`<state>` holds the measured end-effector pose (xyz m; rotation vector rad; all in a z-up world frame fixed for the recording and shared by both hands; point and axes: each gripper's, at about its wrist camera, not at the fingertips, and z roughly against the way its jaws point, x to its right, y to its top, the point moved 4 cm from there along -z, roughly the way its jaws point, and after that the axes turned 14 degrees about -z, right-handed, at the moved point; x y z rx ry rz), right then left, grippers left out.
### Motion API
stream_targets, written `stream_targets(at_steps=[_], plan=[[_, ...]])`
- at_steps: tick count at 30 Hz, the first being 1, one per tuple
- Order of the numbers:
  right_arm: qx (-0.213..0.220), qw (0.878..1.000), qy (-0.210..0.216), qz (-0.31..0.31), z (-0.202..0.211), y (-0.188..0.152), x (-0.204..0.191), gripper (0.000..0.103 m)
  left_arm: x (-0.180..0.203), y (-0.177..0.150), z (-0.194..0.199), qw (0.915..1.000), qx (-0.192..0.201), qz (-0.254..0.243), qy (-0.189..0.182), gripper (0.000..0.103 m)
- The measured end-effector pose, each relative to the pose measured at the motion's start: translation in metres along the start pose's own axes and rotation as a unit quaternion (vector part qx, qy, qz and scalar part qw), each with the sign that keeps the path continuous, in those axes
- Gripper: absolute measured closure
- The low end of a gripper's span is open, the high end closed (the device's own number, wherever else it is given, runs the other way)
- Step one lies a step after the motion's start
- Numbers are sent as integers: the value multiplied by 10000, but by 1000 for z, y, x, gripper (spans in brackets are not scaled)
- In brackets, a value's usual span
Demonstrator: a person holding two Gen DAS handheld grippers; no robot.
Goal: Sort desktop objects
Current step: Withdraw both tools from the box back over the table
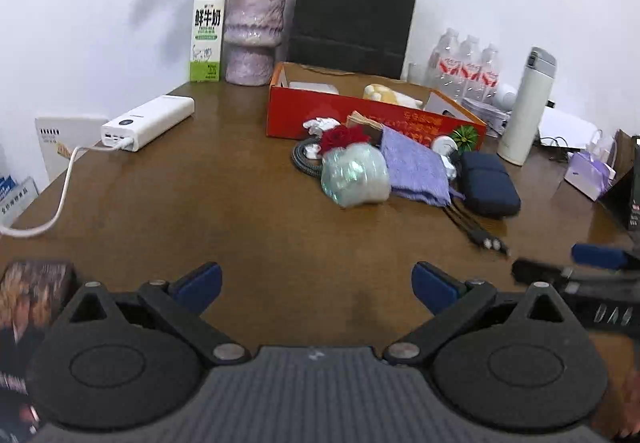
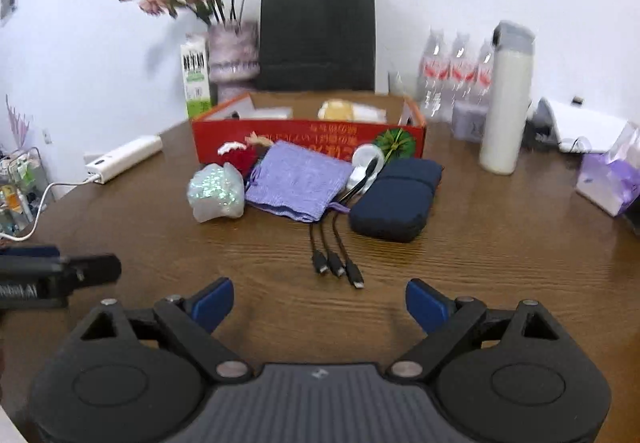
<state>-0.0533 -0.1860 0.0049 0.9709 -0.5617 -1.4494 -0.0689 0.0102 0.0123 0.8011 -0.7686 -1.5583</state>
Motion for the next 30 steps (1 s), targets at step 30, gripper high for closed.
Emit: stream_targets(at_steps=[30], plan=[[1244,9914,352,181,31,11,-26,0,16,4,10,9915,1041,-780,65,0]])
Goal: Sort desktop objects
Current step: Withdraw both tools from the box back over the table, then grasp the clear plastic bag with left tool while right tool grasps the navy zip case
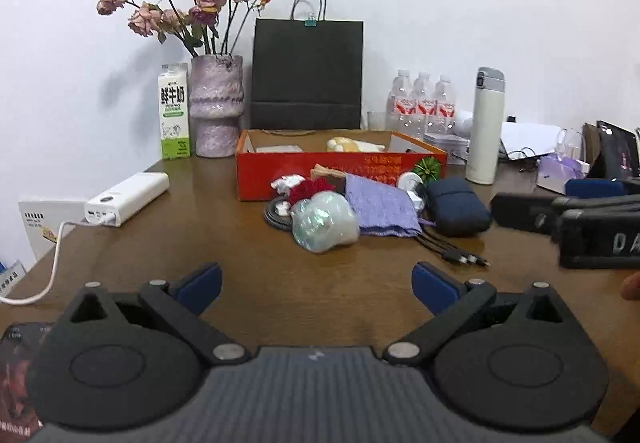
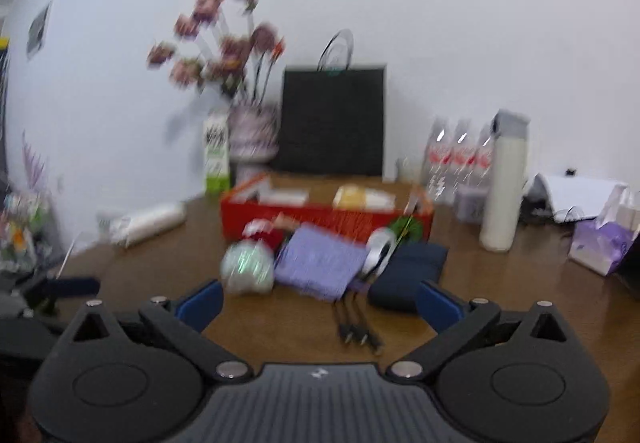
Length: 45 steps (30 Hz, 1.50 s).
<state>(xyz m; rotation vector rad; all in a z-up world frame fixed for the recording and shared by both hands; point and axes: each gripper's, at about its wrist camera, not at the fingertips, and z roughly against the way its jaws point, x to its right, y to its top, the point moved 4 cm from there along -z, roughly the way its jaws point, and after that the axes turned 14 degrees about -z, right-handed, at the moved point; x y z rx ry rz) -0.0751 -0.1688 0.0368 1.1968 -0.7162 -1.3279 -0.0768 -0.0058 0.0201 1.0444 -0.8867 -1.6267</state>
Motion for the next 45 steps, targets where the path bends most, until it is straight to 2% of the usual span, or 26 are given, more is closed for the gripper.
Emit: stream_targets(at_steps=[3,4,6,7,8,11,14,16,19,23,25,26,27,28,29,30,32,38,41,43,45], plan=[[-461,9984,-86,305,-19,-5,3,3,-2,5,-11,9999,-23,-56,110,0],[-360,9988,-65,314,-20,-5,5,7,-2,7,-16,9999,-52,-49,130,0],[109,9998,49,152,-16,1,10,4,-4,10,-25,9999,-89,-37,103,0],[266,9996,73,104,-15,3,13,0,-5,11,-29,10000,-61,-35,69,0],[308,9995,71,93,-17,6,16,0,-5,13,-33,10000,11,-32,47,0],[87,9999,-86,85,-41,11,27,0,-6,19,-45,9999,119,-93,-28,0],[-85,9994,-336,-68,-71,25,44,0,-5,30,-66,9992,-61,-181,-359,0],[-246,9984,-407,-302,-93,35,55,0,-7,37,-84,9982,-285,15,-519,0],[-639,9940,-631,-617,-137,46,71,1,-8,44,-110,9973,-429,145,-583,0],[-1201,9850,-903,-843,-188,44,87,19,-7,49,-134,9984,-391,-21,-396,0],[-1312,9823,-992,-895,-203,40,91,19,-7,50,-141,9986,-364,32,-384,7],[-1355,9811,-1089,-844,-211,37,92,24,-6,50,-144,9984,-393,19,-408,19],[-1389,9802,-1151,-814,-215,34,93,28,-4,50,-146,9980,-463,-32,-430,36],[-1389,9803,-1152,-809,-216,31,94,31,-2,49,-146,9975,-520,-68,-483,43],[-1366,9808,-1145,-787,-216,30,95,37,0,47,-144,9970,-544,-73,-547,55],[-1352,9810,-1145,-787,-212,30,95,39,1,45,-141,9969,-541,-46,-577,60],[-1392,9802,-1136,-829,-200,28,95,42,1,43,-130,9975,-447,23,-554,62],[-1177,9844,-1047,-782,-122,18,86,44,7,33,-87,9972,-509,-107,-543,62],[-1054,9905,-775,-433,-78,14,68,44,7,22,-68,9947,-664,119,-775,61],[-1023,9931,-524,-230,-52,8,55,44,8,12,-51,9936,-614,207,-925,61],[-1109,9932,-323,-167,-30,-3,43,44,9,2,-34,9947,-618,175,-803,61]])
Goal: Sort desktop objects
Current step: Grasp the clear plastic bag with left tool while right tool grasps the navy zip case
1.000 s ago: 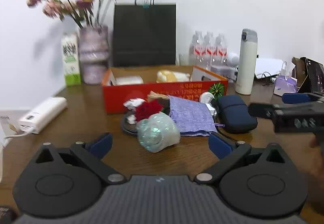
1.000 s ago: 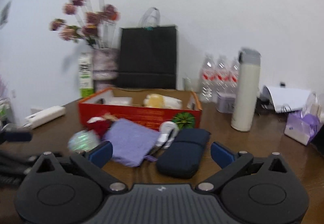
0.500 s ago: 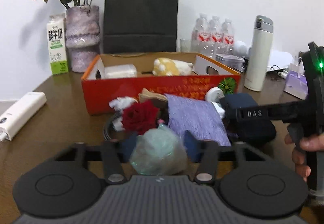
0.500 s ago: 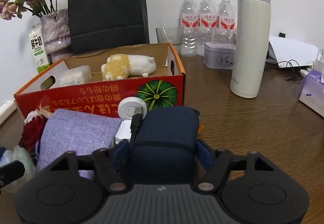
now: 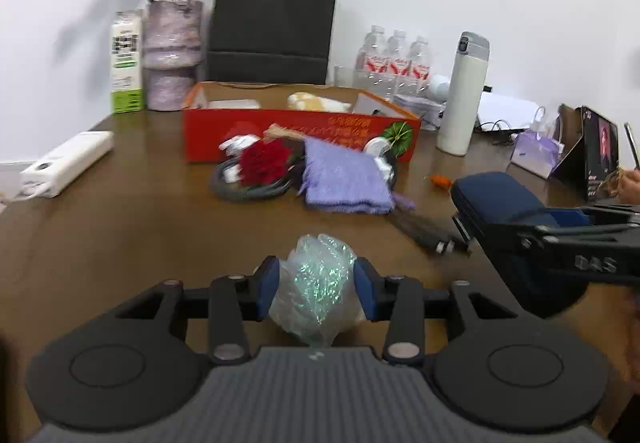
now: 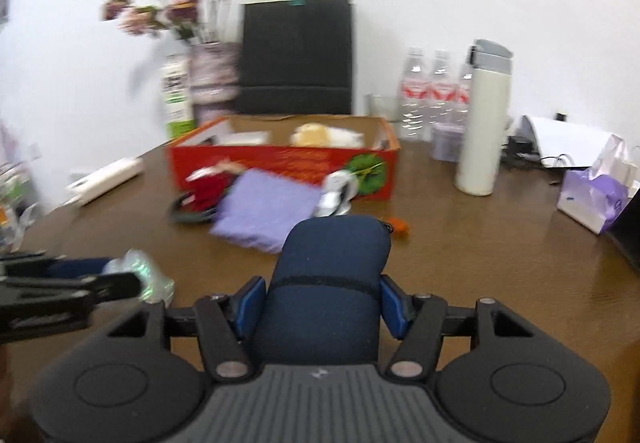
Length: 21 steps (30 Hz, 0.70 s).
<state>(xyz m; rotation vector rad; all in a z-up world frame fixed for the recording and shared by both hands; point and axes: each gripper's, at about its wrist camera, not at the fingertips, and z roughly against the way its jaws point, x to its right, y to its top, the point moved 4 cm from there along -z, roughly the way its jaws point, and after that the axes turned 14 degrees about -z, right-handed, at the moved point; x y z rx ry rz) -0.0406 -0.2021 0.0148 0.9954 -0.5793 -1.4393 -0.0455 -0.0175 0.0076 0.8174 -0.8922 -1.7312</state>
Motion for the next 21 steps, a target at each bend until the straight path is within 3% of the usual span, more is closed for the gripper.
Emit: stream_targets(at_steps=[6,11,13,15,18,21], plan=[[-505,9980,333,157,18,-44,-22,43,7,-20,31,10000,-55,-51,-37,56],[-502,9981,274,237,22,-48,-30,41,5,-30,30,9995,-292,51,-65,55],[-493,9981,331,160,22,-47,-28,40,4,-31,28,9994,-330,33,-25,48],[-447,9984,333,93,22,-47,-26,39,4,-32,26,9993,-384,18,42,27],[-426,9984,344,134,19,-44,-28,38,3,-33,25,9991,-410,11,79,21],[-366,9983,448,112,17,-37,-31,23,1,-33,25,9992,-393,23,54,22]])
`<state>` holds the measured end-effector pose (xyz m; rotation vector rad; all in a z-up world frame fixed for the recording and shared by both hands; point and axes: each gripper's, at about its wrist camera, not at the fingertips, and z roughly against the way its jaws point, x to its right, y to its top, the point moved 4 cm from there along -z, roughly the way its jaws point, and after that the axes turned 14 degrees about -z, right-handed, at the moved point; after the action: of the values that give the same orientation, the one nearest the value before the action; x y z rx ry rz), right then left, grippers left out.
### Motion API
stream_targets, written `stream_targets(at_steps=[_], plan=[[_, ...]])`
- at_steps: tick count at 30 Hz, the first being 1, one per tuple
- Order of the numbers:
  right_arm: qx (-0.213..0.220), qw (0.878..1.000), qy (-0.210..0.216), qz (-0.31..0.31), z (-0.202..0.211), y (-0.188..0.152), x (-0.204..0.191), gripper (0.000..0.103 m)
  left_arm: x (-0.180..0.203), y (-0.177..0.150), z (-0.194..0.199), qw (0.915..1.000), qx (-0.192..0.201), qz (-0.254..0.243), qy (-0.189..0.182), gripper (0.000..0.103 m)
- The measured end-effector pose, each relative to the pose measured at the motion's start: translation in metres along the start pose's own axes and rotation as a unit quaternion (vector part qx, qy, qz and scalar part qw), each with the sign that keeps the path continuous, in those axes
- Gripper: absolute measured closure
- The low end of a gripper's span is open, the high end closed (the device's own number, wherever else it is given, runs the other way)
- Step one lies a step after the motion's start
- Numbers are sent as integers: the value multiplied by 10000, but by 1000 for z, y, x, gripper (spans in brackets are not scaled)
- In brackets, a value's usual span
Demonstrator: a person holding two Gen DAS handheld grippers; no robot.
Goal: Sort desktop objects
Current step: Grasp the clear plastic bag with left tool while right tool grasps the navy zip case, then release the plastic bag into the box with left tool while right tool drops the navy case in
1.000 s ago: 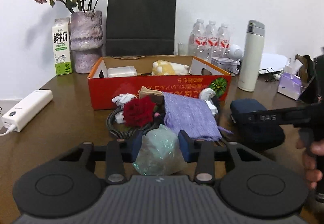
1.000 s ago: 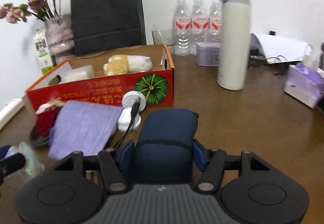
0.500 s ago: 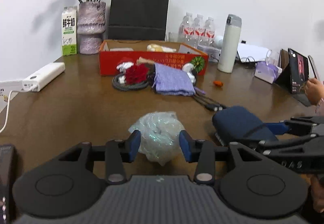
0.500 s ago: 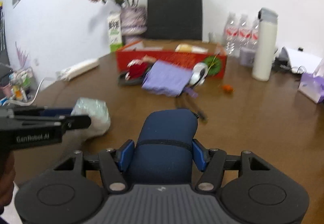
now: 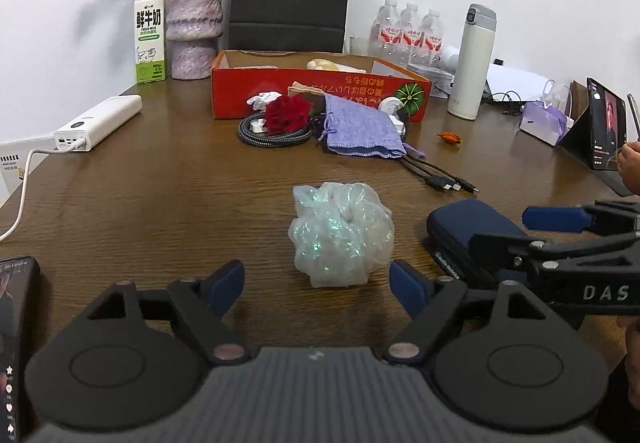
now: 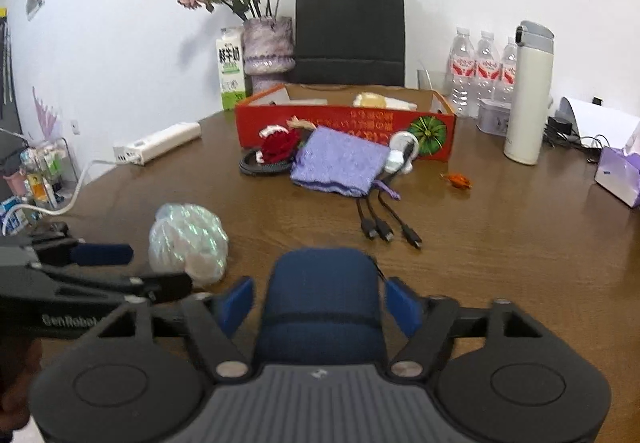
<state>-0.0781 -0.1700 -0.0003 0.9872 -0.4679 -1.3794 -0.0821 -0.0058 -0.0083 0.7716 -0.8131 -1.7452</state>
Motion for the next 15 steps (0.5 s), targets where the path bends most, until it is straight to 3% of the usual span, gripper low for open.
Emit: stream_targets(at_steps=[1,2,3,4,10,13,15], plan=[[-24,10000,27,33,-2,1,-2,22,0,0,1,10000,7,-7,-49,25],[-81,9999,12,98,-6,0,-3,23,0,0,1,9999,21,-11,-124,42],[-163,9997,-85,183,-12,-1,-5,25,1,0,0,9998,6,-19,-198,70],[-234,9993,-194,223,-17,-3,-5,34,3,0,-3,9996,-66,-25,-280,79],[-225,9994,-249,96,-24,2,1,42,-1,6,-6,9993,37,25,-369,92],[-113,9996,-241,-21,-22,10,5,43,-2,17,-4,9991,191,-28,-382,85],[-21,9996,-275,-36,-21,16,6,43,-1,22,-6,9992,275,-133,-242,28]])
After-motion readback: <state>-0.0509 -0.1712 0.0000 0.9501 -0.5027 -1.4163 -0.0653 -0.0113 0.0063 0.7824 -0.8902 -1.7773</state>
